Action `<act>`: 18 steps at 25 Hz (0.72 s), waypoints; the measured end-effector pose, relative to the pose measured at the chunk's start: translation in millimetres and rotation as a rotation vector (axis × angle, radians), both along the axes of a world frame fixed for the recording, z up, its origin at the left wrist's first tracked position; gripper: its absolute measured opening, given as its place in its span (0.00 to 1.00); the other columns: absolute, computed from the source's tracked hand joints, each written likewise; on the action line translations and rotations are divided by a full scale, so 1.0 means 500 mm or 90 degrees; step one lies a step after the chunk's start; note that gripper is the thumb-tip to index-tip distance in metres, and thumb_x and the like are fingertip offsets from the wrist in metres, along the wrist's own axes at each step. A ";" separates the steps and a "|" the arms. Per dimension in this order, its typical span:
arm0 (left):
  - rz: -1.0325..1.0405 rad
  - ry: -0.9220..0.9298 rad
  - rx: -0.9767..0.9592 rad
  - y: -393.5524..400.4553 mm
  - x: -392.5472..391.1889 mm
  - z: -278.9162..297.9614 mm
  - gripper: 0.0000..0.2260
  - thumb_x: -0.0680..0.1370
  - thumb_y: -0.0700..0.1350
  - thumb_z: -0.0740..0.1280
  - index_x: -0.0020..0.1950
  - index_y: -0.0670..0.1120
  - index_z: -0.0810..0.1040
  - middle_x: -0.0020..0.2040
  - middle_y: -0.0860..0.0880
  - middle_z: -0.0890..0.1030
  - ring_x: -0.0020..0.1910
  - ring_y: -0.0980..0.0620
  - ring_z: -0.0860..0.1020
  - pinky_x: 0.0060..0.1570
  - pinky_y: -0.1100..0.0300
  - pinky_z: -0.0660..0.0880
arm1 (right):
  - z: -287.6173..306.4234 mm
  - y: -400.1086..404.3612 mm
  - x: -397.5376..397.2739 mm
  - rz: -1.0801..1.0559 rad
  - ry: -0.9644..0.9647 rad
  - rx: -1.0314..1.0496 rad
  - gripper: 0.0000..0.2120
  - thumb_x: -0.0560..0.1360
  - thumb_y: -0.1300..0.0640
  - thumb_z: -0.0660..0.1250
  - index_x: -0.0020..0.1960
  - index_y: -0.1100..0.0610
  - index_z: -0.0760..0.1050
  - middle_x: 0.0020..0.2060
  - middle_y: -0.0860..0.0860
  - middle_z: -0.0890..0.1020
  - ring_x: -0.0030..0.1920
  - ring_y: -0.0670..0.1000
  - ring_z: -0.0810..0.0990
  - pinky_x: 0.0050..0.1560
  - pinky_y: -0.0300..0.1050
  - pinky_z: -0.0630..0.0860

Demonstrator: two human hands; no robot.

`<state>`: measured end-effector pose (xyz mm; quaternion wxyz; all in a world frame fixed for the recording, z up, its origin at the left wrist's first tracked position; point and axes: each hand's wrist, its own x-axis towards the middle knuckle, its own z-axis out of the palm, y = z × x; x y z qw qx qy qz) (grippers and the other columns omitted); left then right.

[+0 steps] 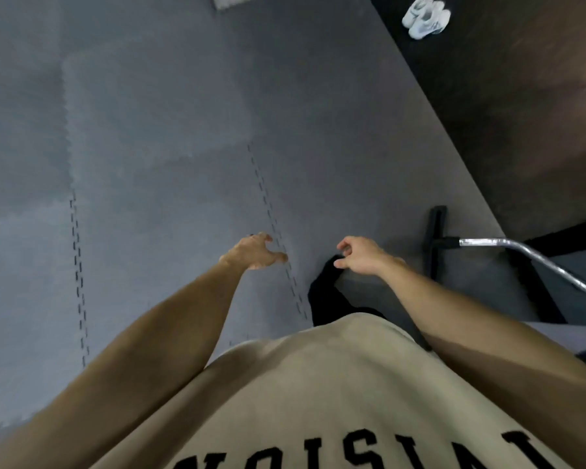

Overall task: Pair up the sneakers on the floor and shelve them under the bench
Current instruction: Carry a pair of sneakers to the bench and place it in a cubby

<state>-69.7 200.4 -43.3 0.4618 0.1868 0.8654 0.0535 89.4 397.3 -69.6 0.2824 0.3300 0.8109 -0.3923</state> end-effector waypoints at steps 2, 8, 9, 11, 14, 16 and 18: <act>0.015 0.005 0.003 0.073 -0.081 0.004 0.35 0.72 0.63 0.70 0.74 0.51 0.65 0.73 0.44 0.66 0.70 0.43 0.68 0.66 0.52 0.66 | 0.007 0.081 -0.082 0.019 -0.010 0.017 0.22 0.71 0.48 0.72 0.62 0.50 0.73 0.60 0.50 0.79 0.60 0.53 0.77 0.63 0.50 0.72; 0.011 0.044 0.022 0.335 -0.326 0.027 0.34 0.72 0.63 0.70 0.73 0.51 0.65 0.72 0.44 0.67 0.68 0.43 0.70 0.65 0.53 0.67 | 0.043 0.341 -0.351 0.039 0.020 0.044 0.23 0.70 0.45 0.72 0.62 0.50 0.73 0.62 0.52 0.78 0.61 0.54 0.77 0.64 0.52 0.72; 0.012 0.048 0.027 0.374 -0.359 0.028 0.34 0.72 0.63 0.70 0.73 0.51 0.65 0.71 0.44 0.67 0.67 0.43 0.70 0.64 0.52 0.68 | 0.043 0.374 -0.387 0.039 0.024 0.045 0.23 0.71 0.46 0.72 0.62 0.51 0.74 0.62 0.52 0.78 0.61 0.55 0.77 0.64 0.52 0.72; 0.003 0.052 0.025 0.446 -0.434 0.016 0.35 0.72 0.63 0.70 0.74 0.51 0.65 0.71 0.44 0.65 0.67 0.42 0.70 0.65 0.51 0.68 | 0.036 0.441 -0.454 0.034 0.021 0.046 0.23 0.70 0.45 0.73 0.62 0.51 0.74 0.61 0.52 0.79 0.61 0.55 0.77 0.64 0.53 0.73; -0.017 0.028 0.025 0.567 -0.573 -0.014 0.35 0.72 0.64 0.70 0.74 0.51 0.64 0.72 0.44 0.65 0.68 0.42 0.69 0.66 0.50 0.67 | 0.013 0.549 -0.576 0.020 0.003 0.048 0.25 0.70 0.45 0.73 0.63 0.51 0.73 0.61 0.52 0.78 0.60 0.55 0.77 0.63 0.52 0.74; -0.049 0.027 0.026 0.652 -0.683 -0.024 0.36 0.71 0.65 0.70 0.74 0.50 0.64 0.73 0.44 0.65 0.69 0.42 0.68 0.67 0.50 0.67 | 0.007 0.623 -0.674 0.002 -0.004 0.051 0.24 0.71 0.46 0.72 0.64 0.53 0.73 0.62 0.53 0.78 0.60 0.56 0.77 0.62 0.51 0.74; -0.070 0.021 0.038 0.723 -0.781 -0.020 0.36 0.71 0.64 0.70 0.74 0.50 0.65 0.73 0.45 0.65 0.68 0.42 0.69 0.67 0.49 0.68 | 0.021 0.685 -0.756 -0.021 0.006 0.054 0.23 0.72 0.47 0.72 0.63 0.54 0.73 0.61 0.54 0.78 0.60 0.56 0.77 0.61 0.49 0.74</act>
